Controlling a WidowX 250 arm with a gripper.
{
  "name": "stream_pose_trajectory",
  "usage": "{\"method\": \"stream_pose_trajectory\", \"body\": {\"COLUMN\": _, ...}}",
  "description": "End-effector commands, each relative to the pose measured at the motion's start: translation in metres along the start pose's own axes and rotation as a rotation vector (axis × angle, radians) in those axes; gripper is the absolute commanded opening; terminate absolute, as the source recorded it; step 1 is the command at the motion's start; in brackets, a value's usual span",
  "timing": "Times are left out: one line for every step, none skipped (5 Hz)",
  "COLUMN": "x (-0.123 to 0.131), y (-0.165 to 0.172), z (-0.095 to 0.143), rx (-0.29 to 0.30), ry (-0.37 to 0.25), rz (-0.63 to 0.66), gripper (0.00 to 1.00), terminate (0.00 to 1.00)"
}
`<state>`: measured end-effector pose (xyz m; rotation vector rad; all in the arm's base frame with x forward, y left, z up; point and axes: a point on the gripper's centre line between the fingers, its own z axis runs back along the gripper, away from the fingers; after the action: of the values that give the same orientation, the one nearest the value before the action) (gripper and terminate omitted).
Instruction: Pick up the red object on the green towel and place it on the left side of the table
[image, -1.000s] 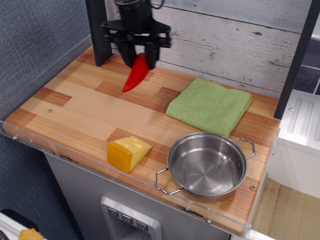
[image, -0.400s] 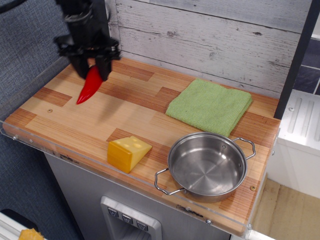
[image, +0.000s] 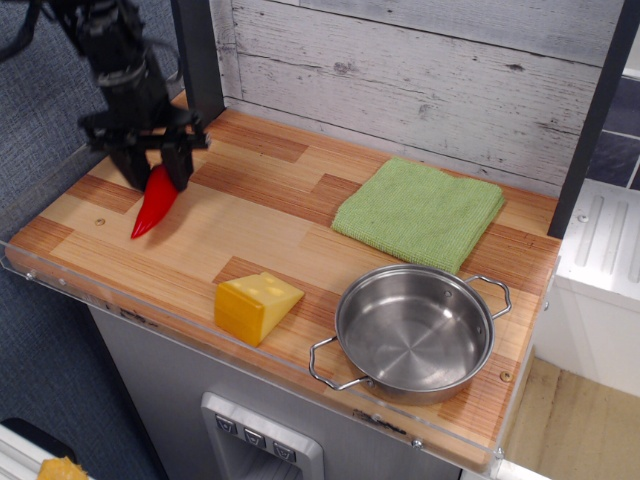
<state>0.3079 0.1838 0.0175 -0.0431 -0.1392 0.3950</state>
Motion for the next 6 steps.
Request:
{"method": "stream_pose_trajectory", "body": {"x": -0.002, "y": 0.017, "z": 0.007, "rx": 0.004, "ry": -0.071, "rz": 0.076, "gripper": 0.00, "terminate": 0.00}}
{"method": "stream_pose_trajectory", "body": {"x": -0.004, "y": 0.016, "z": 0.010, "rx": -0.017, "ry": -0.070, "rz": 0.085, "gripper": 1.00, "terminate": 0.00}}
{"method": "stream_pose_trajectory", "body": {"x": -0.005, "y": 0.018, "z": 0.012, "rx": -0.024, "ry": -0.064, "rz": 0.080, "gripper": 1.00, "terminate": 0.00}}
{"method": "stream_pose_trajectory", "body": {"x": -0.005, "y": 0.018, "z": 0.014, "rx": -0.020, "ry": -0.059, "rz": 0.078, "gripper": 1.00, "terminate": 0.00}}
{"method": "stream_pose_trajectory", "body": {"x": -0.005, "y": 0.016, "z": 0.018, "rx": -0.009, "ry": -0.054, "rz": 0.071, "gripper": 1.00, "terminate": 0.00}}
{"method": "stream_pose_trajectory", "body": {"x": -0.005, "y": 0.014, "z": 0.026, "rx": 0.008, "ry": -0.049, "rz": 0.067, "gripper": 1.00, "terminate": 0.00}}
